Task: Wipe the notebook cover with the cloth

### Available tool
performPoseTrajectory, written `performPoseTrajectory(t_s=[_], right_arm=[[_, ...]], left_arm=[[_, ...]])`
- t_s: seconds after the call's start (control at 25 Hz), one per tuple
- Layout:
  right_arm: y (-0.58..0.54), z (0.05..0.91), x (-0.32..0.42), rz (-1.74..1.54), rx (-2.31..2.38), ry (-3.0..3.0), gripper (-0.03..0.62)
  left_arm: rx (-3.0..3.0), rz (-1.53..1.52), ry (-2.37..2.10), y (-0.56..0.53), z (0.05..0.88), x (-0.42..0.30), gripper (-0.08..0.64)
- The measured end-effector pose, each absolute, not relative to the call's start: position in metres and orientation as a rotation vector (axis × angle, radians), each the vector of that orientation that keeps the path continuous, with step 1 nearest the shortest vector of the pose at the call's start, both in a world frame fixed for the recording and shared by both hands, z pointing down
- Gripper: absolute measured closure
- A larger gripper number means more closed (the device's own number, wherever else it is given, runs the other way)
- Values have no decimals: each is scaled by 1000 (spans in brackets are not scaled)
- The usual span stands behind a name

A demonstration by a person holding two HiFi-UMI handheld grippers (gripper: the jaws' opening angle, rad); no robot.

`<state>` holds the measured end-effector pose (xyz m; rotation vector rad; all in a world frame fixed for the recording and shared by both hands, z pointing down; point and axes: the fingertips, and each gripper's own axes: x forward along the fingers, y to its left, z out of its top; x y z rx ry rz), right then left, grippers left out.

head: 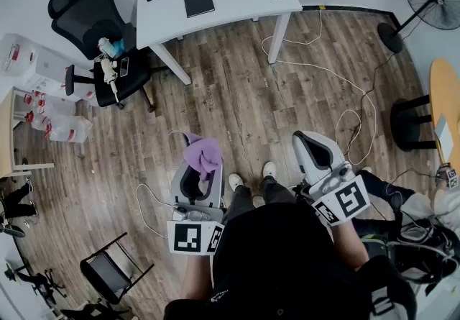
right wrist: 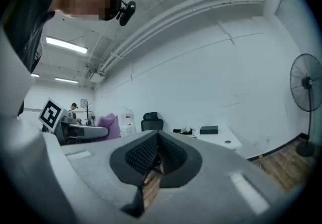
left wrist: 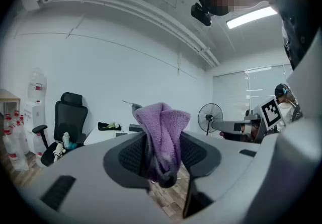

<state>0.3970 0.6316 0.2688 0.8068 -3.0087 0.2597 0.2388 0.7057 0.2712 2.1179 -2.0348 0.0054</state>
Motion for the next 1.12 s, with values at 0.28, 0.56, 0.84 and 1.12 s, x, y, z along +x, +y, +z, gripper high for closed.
performPoseTrajectory(t_s=[0.28, 0.56, 0.84, 1.12], right_arm=[[674, 265, 360, 240, 805, -3015, 588], [692, 263, 331, 215, 827, -3017, 588], [697, 260, 305, 190, 849, -3016, 588], [693, 258, 293, 236, 871, -3034, 587]], left_arm=[[2103, -12, -2025, 744, 274, 202, 383], [2112, -11, -2035, 764, 275, 171, 383], [2099, -7, -2064, 775, 274, 144, 383], [2099, -23, -2068, 776, 274, 128, 383]])
